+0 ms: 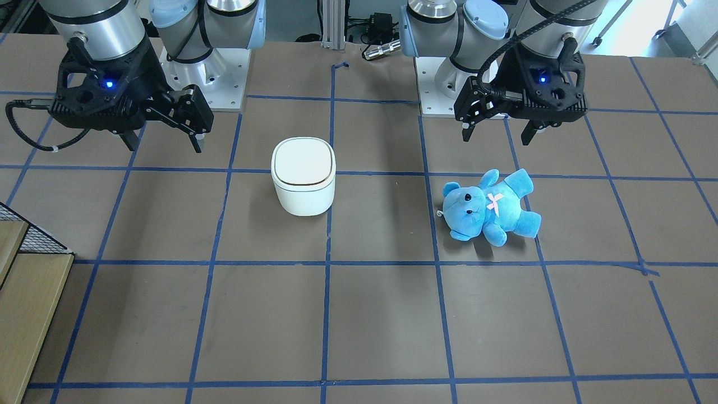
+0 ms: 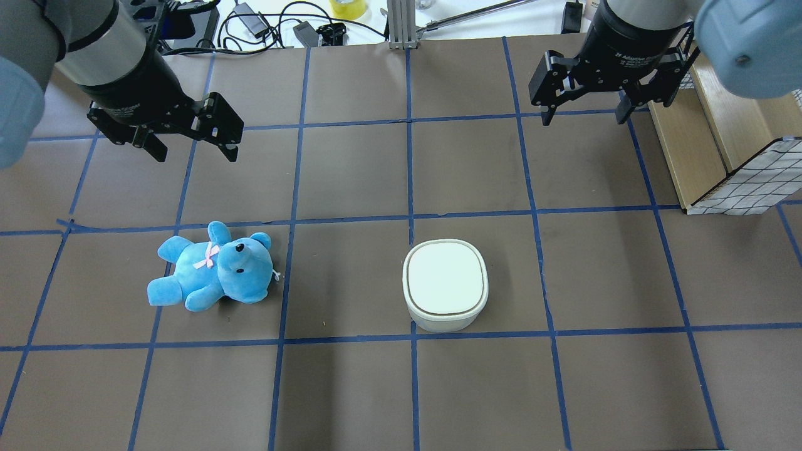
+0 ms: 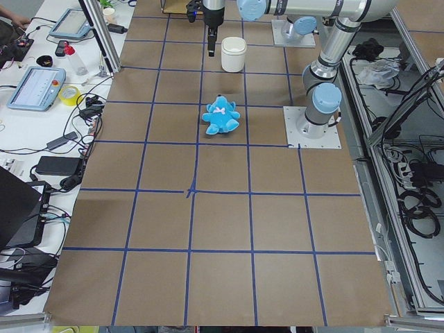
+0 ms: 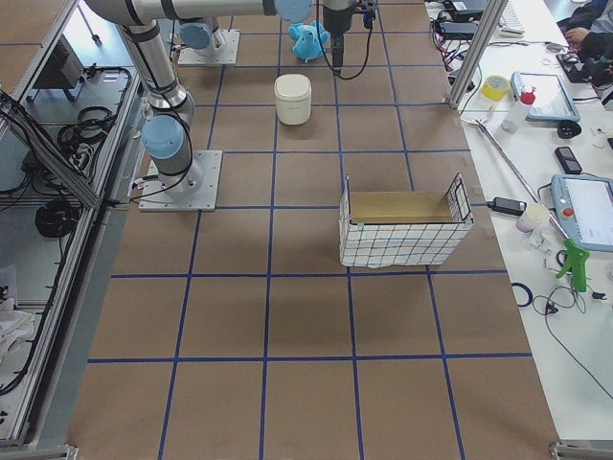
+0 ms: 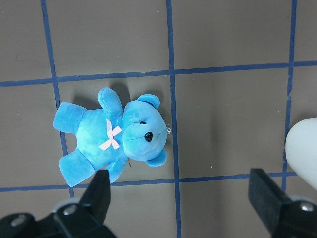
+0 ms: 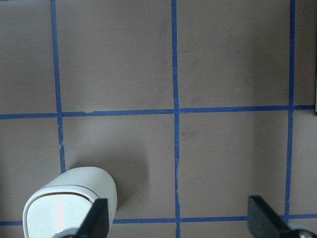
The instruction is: Open trash can with right arm
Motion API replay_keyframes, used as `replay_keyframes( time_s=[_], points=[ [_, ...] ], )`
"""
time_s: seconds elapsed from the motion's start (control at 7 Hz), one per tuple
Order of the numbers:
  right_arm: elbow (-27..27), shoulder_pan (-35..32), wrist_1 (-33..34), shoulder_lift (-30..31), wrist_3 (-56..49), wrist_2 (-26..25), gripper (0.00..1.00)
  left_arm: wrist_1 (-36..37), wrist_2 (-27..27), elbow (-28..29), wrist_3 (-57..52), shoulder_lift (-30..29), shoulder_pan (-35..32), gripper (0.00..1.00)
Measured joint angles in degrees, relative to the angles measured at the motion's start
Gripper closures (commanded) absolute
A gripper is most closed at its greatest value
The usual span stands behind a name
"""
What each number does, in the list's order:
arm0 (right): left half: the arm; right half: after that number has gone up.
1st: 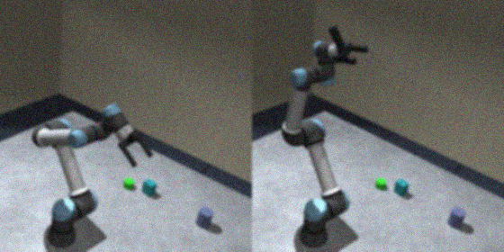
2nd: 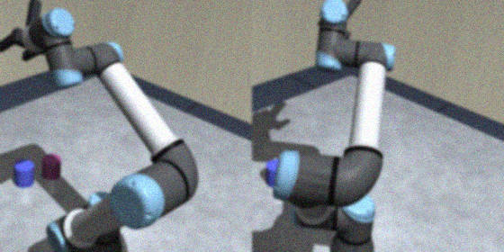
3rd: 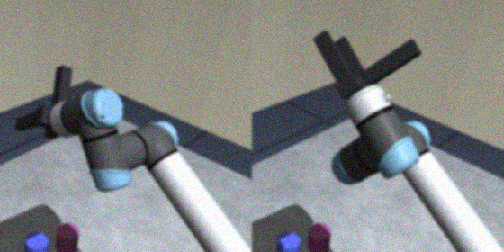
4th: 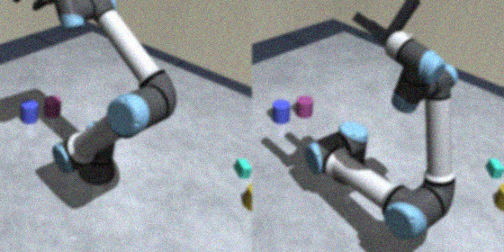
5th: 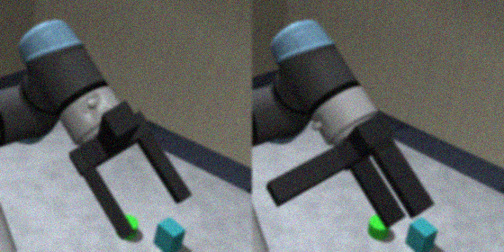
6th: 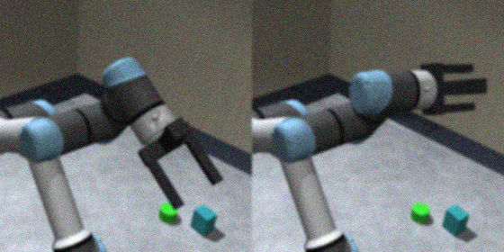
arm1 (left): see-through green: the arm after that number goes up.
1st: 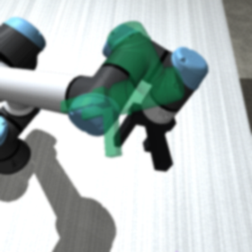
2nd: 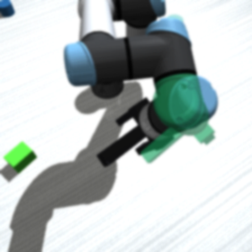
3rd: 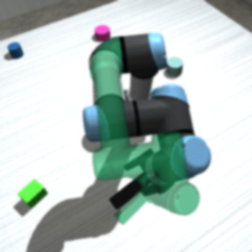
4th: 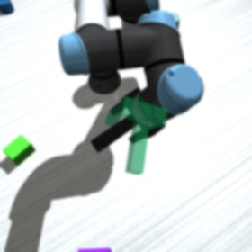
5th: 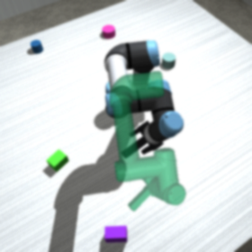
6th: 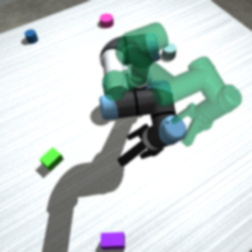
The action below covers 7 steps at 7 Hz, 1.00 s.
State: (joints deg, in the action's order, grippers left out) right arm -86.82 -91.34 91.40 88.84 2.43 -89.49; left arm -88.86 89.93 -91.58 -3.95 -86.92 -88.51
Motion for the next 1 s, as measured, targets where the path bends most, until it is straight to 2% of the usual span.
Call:
replay_keyframes(
  time_s=[0.29,0.43,0.57,0.71,0.86,1.0],
  points=[
    [-0.01,-0.1,0.01,0.05,0.16,0.24,0.0,0.0,-0.01,0.0,0.0,0.0,0.0,0.0],
    [-0.07,-0.27,-0.01,0.11,0.52,0.54,0.25,0.0,-0.01,0.0,0.0,0.0,0.0,0.0],
    [-0.16,-0.71,-0.17,0.13,1.03,0.83,0.68,0.0,-0.02,0.0,0.0,0.0,0.0,0.0],
    [-0.36,-2.27,-0.56,-0.05,2.04,1.03,0.8,0.0,-0.02,0.0,0.0,0.0,0.0,0.0],
    [-1.03,-5.2,-0.71,-0.44,5.03,1.14,0.99,0.0,-0.02,0.0,0.0,0.0,0.0,0.0],
    [-2.27,-8.47,-0.16,-1.02,9.49,1.21,1.0,0.0,-0.02,0.0,0.0,0.0,0.0,0.0]
  ],
)
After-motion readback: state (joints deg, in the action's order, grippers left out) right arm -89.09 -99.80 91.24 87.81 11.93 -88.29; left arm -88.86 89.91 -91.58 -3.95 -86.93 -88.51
